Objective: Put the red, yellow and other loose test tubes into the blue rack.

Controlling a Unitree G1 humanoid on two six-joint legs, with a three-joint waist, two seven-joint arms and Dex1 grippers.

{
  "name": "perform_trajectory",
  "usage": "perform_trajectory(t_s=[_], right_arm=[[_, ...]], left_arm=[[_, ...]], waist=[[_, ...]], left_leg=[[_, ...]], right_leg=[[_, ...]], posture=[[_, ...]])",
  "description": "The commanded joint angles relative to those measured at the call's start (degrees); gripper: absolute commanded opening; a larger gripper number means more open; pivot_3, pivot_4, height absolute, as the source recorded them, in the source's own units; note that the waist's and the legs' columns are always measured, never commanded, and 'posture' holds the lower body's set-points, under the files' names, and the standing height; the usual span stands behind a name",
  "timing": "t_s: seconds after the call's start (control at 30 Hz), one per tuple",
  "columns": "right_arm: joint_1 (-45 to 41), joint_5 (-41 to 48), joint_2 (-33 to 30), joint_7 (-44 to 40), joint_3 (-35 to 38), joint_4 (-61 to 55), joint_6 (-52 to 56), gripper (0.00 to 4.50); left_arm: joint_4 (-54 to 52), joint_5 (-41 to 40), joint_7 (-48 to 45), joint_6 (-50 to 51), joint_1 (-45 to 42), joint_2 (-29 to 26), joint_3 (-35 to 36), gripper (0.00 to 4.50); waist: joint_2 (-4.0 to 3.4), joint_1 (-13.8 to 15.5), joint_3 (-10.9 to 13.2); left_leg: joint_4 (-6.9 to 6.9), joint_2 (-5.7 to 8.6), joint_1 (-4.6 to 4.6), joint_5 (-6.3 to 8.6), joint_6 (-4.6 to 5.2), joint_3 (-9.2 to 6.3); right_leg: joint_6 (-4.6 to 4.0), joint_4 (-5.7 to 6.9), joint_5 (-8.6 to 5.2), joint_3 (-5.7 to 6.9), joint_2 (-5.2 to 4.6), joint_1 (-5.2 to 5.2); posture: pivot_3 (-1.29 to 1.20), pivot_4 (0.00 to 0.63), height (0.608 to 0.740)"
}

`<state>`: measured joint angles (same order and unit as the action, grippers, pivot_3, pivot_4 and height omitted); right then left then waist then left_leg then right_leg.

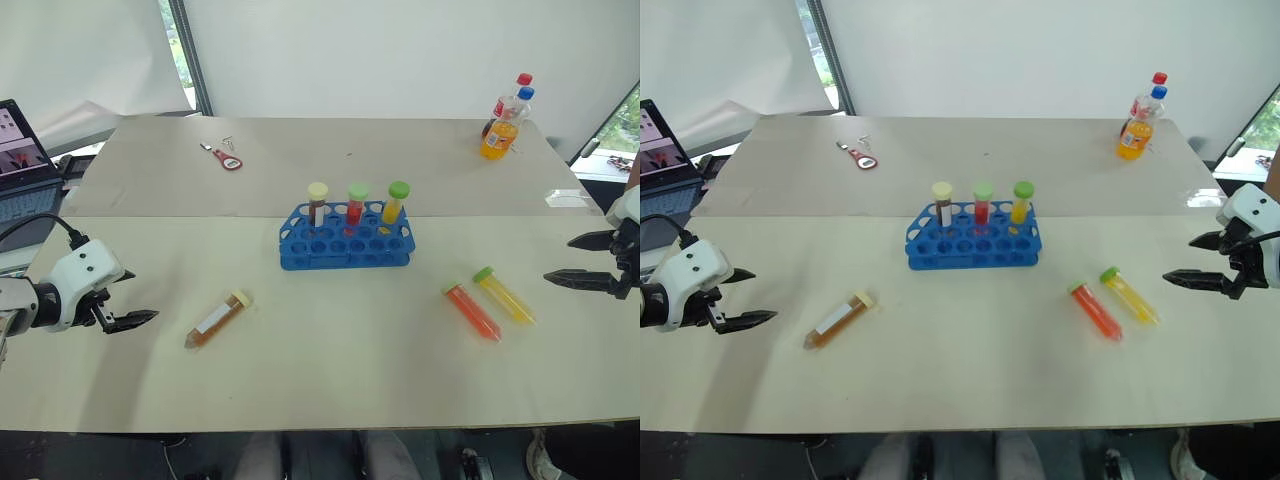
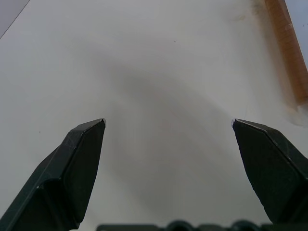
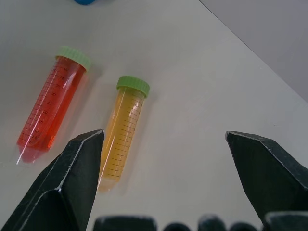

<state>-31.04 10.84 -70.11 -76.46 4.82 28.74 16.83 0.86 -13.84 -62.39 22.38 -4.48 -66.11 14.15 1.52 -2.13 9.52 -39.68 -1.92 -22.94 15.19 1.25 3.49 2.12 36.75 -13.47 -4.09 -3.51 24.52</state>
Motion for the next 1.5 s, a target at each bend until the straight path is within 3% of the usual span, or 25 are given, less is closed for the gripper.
perform_trajectory(t_s=[0.03, 0.37, 0.53, 0.83, 1.2, 1.33, 1.5], right_arm=[[-1.90, -0.06, -0.04, 0.10, 0.95, 0.57, -1.25, 4.48], [-4.44, 0.66, 2.13, 2.35, 1.92, 1.77, -0.74, 4.48], [-6.32, -0.14, 2.96, 3.25, -0.59, -3.14, 6.87, 4.48], [-13.81, -7.45, 5.52, 3.08, -16.57, -9.11, 31.93, 4.48], [-20.47, -16.69, 11.38, 1.86, -28.22, 3.74, 26.92, 4.48], [-21.59, -18.18, 13.32, 2.04, -28.43, 8.22, 25.09, 3.33], [-21.83, -19.66, 14.64, 2.02, -27.96, 11.42, 22.72, 1.55]], left_arm=[[0.29, -0.51, -0.23, -1.06, -1.22, -0.40, 1.99, 4.50], [0.46, -2.68, -1.78, -4.18, -4.88, 0.68, 2.12, 4.50], [-11.69, -8.11, -4.96, -0.19, -9.02, 2.49, -2.37, 4.50], [-29.42, -23.19, -8.22, 9.75, -18.15, 7.32, -8.53, 4.50], [-34.23, -26.43, -6.50, 11.35, -25.22, 12.09, -13.68, 4.50], [-34.77, -26.10, -5.78, 11.24, -25.15, 12.63, -14.22, 4.50], [-34.66, -24.91, -5.27, 10.37, -24.38, 12.49, -14.56, 4.50]], waist=[[0.00, 0.00, 0.00], [0.00, 0.05, 0.00], [0.00, 0.39, 0.00], [-0.01, 0.78, 0.00], [-0.01, 1.38, 0.00], [-0.01, 1.33, 0.00], [-0.01, 1.28, -0.01]], left_leg=[[0.00, 0.00, 0.00, 0.00, 0.00, 0.00], [-0.02, 0.02, -0.02, 0.00, 0.00, 0.01], [-0.06, 0.03, -0.04, 0.00, 0.00, 0.00], [-0.15, 0.08, -0.33, -0.01, 0.00, -0.04], [-0.27, 0.15, -0.49, -0.03, -0.02, -0.05], [-0.28, 0.15, -0.49, -0.03, -0.01, -0.06], [-0.28, 0.15, -0.49, -0.03, -0.02, -0.07]], right_leg=[[0.00, 0.00, 0.00, 0.00, 0.00, 0.00], [0.00, 0.02, 0.00, 0.00, 0.00, 0.01], [0.00, 0.03, 0.01, 0.00, 0.00, 0.00], [-0.01, 0.17, 0.01, -0.05, 0.09, 0.32], [0.00, 0.21, 0.01, -0.05, 0.09, 0.45], [0.00, 0.21, 0.01, -0.05, 0.10, 0.44], [0.00, 0.21, 0.01, -0.06, 0.09, 0.44]], posture=[[0.00, 0.150, 0.733], [0.00, 0.150, 0.733], [0.00, 0.150, 0.733], [0.00, 0.150, 0.733], [0.00, 0.150, 0.733], [0.00, 0.150, 0.733], [0.00, 0.150, 0.733]])
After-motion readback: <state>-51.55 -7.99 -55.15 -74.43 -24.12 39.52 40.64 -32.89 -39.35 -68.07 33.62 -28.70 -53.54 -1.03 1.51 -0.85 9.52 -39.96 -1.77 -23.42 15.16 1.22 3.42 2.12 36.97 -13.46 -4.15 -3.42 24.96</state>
